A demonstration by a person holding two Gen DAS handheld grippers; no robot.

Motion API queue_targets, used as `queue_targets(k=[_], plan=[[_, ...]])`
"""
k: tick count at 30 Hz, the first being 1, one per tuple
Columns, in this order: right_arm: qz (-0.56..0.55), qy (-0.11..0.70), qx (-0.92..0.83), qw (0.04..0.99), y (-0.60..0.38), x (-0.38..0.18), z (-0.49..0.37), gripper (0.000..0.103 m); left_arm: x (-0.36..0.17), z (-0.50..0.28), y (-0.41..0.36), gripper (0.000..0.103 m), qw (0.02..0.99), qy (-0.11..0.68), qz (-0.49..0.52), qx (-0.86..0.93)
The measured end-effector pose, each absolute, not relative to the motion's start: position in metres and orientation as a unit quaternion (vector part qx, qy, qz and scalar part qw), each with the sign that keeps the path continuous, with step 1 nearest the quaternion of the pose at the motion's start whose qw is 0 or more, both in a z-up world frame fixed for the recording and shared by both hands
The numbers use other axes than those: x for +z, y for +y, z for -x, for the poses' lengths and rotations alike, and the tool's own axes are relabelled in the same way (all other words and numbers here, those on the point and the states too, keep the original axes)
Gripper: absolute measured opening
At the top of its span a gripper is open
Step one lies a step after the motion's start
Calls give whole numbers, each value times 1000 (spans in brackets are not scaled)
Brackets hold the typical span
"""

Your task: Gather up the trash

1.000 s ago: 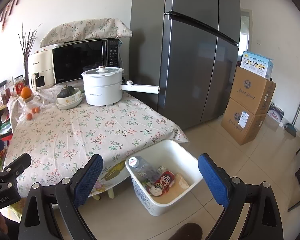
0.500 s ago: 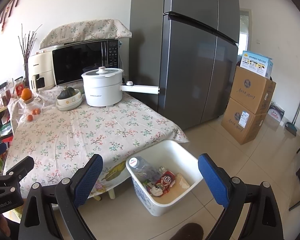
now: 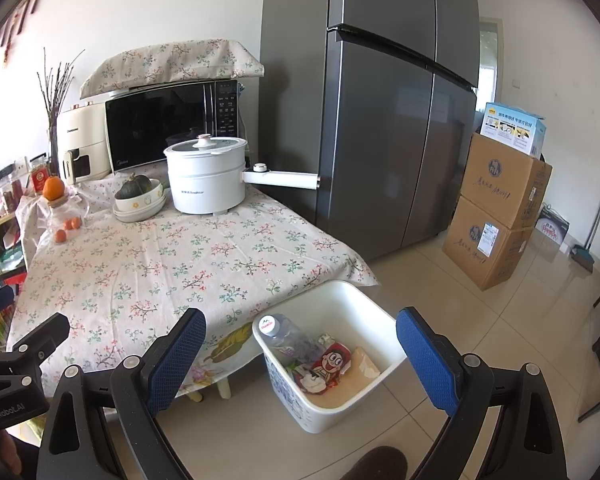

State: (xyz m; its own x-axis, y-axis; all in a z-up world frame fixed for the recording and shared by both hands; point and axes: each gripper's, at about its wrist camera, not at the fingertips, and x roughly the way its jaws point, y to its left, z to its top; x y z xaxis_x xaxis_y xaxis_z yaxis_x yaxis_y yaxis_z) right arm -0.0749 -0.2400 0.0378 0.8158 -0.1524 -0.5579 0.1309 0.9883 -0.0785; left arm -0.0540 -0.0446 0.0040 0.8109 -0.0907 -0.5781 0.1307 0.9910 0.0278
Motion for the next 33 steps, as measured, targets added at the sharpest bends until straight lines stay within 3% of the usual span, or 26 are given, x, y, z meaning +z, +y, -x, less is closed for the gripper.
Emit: queue_targets(k=[33], plan=[[18, 295, -79, 952, -242, 37, 72, 98, 3, 49, -46, 102, 947, 313, -29, -61]])
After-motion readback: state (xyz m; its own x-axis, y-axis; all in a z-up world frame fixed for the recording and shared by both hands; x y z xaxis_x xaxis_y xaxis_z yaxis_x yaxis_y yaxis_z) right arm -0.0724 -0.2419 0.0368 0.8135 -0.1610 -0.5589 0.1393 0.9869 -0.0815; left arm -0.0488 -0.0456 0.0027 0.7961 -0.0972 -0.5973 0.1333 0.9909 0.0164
